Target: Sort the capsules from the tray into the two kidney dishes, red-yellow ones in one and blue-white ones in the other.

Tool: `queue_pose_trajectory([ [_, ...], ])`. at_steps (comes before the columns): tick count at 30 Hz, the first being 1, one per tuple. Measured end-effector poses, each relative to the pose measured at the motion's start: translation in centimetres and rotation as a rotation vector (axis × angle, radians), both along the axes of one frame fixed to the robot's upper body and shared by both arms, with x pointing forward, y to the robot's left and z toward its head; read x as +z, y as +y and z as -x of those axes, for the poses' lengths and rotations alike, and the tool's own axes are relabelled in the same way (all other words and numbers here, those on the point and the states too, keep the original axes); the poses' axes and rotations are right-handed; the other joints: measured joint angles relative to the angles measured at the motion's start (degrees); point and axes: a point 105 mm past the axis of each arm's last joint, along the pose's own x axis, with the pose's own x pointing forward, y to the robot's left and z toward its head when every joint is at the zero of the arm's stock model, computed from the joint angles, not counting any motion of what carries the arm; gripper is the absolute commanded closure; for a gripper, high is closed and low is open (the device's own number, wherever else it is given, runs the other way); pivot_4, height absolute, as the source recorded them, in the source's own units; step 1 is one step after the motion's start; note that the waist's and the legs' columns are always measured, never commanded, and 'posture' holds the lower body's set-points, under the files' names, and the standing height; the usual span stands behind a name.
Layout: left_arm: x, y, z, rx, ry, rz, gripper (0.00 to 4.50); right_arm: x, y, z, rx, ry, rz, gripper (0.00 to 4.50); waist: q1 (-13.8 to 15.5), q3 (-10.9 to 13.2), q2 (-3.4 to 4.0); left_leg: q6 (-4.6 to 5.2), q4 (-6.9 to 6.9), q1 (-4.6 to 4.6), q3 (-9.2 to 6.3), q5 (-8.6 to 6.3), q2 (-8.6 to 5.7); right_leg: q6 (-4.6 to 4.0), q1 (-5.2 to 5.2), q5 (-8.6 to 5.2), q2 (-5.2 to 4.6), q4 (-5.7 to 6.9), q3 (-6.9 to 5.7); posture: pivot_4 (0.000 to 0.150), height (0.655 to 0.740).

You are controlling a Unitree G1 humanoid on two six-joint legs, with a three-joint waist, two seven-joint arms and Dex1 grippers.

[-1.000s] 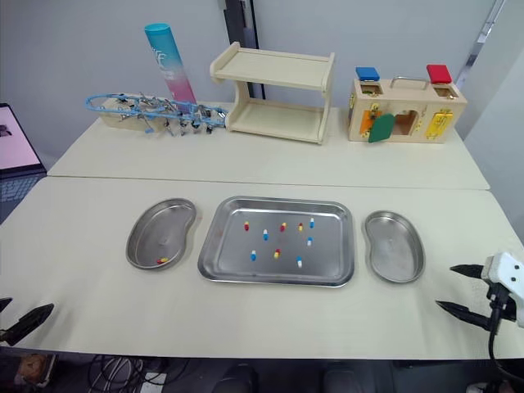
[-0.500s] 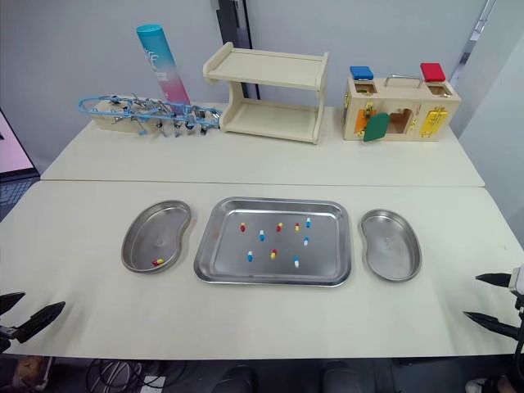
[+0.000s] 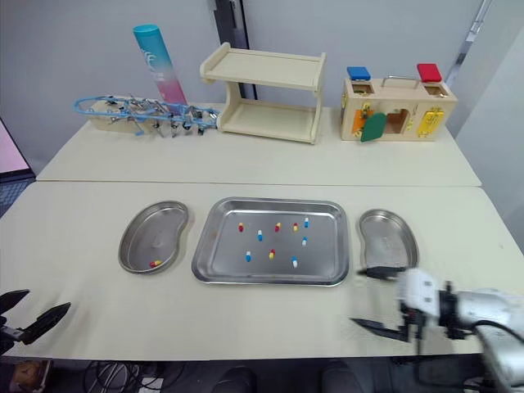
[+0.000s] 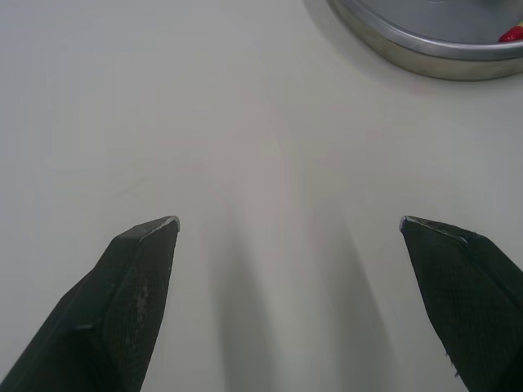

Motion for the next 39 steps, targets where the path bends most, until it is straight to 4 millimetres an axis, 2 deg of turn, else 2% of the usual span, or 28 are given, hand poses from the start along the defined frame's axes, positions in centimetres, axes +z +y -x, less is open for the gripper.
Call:
queue_pose_trajectory([
  [2, 0.2, -0.4, -0.1, -0.015, -0.003, -0.003, 0.01, -0.1, 1.6, -0.4, -0.016, -0.004, -0.043, 0.0, 0.2, 0.0, -0.02, -0.01, 0.0, -0.02, -0.01, 0.0, 0.0, 0.0, -0.01, 0.0, 0.0, -0.01, -0.02, 0.15, 0.74],
  [6, 1.0, -1.8, -0.3, -0.06, -0.003, 0.004, 0.01, 0.1, 3.1, -1.8, -0.11, -0.024, -0.138, 0.0, 0.9, 0.0, -0.08, -0.01, 0.01, -0.01, -0.01, -0.01, 0.02, -0.01, -0.02, 0.01, 0.0, -0.01, -0.03, 0.15, 0.74],
  [8, 1.7, -3.2, -0.8, -0.106, -0.013, 0.023, 0.01, 0.3, 3.7, -2.7, -0.17, -0.041, -0.195, 0.0, 1.0, 0.0, -0.08, -0.01, 0.01, 0.0, -0.01, 0.0, 0.04, -0.03, -0.01, 0.02, 0.01, 0.01, -0.03, 0.15, 0.74],
  [11, 3.0, -5.4, -1.9, -0.173, -0.045, 0.059, 0.01, -0.1, 4.6, -2.9, -0.197, -0.038, -0.211, 0.0, 1.1, 0.0, -0.06, -0.01, 0.0, -0.01, -0.01, -0.01, 0.04, -0.03, -0.02, 0.01, 0.02, 0.01, -0.03, 0.15, 0.74],
  [16, 4.9, -10.6, -5.0, -0.349, -0.076, 0.088, 0.01, -1.2, 5.4, -2.3, -0.213, -0.003, -0.203, 0.0, 1.2, 0.0, -0.06, -0.01, 0.02, -0.01, -0.05, 0.0, 0.04, -0.04, -0.01, 0.02, 0.03, 0.02, -0.05, 0.15, 0.74],
  [22, 7.3, -17.5, -9.2, -0.604, -0.113, 0.08, 0.01, -1.1, 6.3, -1.7, -0.207, 0.0, -0.215, 0.0, 0.8, 0.0, 0.03, -0.01, 0.01, 0.0, -0.04, 0.0, 0.04, -0.04, -0.04, 0.02, 0.08, 0.04, -0.03, 0.15, 0.74],
  [23, 7.3, -18.5, -9.7, -0.644, -0.11, 0.082, 0.01, -1.1, 6.4, -1.6, -0.213, 0.006, -0.218, 0.0, 0.7, 0.0, 0.03, -0.01, 0.0, 0.01, -0.03, 0.0, 0.04, -0.04, -0.05, 0.02, 0.09, 0.04, -0.02, 0.15, 0.74],
  [24, 7.2, -19.1, -10.2, -0.678, -0.098, 0.08, 0.19, -1.1, 6.5, -1.6, -0.219, 0.011, -0.223, 0.0, 0.6, 0.0, 0.04, -0.01, -0.01, 0.0, -0.03, 0.0, 0.04, -0.04, -0.06, 0.02, 0.09, 0.05, -0.02, 0.15, 0.74],
  [28, 6.0, -20.3, -11.4, -0.766, -0.042, 0.066, 1.2, -0.8, 6.8, -1.5, -0.239, 0.024, -0.239, 0.0, 0.2, 0.0, 0.06, -0.01, -0.01, -0.03, -0.03, 0.0, 0.04, -0.04, -0.1, 0.02, 0.1, 0.05, -0.02, 0.15, 0.74],
  [33, 5.1, -21.6, -13.9, -0.802, -0.049, 0.019, 1.2, -0.2, 7.0, -1.7, -0.267, 0.019, -0.247, 0.0, 0.7, 0.0, 0.07, -0.01, 0.04, -0.05, -0.04, 0.0, 0.04, -0.04, -0.08, 0.02, 0.1, 0.06, -0.03, 0.15, 0.74],
  [39, 2.3, -23.6, -16.0, -0.774, 0.01, 0.031, 1.2, 0.6, 7.3, -1.9, -0.291, 0.006, -0.257, 0.0, 0.9, 0.0, 0.07, -0.01, 0.05, -0.11, -0.07, 0.0, 0.03, -0.03, -0.1, 0.02, 0.1, 0.05, -0.05, 0.15, 0.74],
])
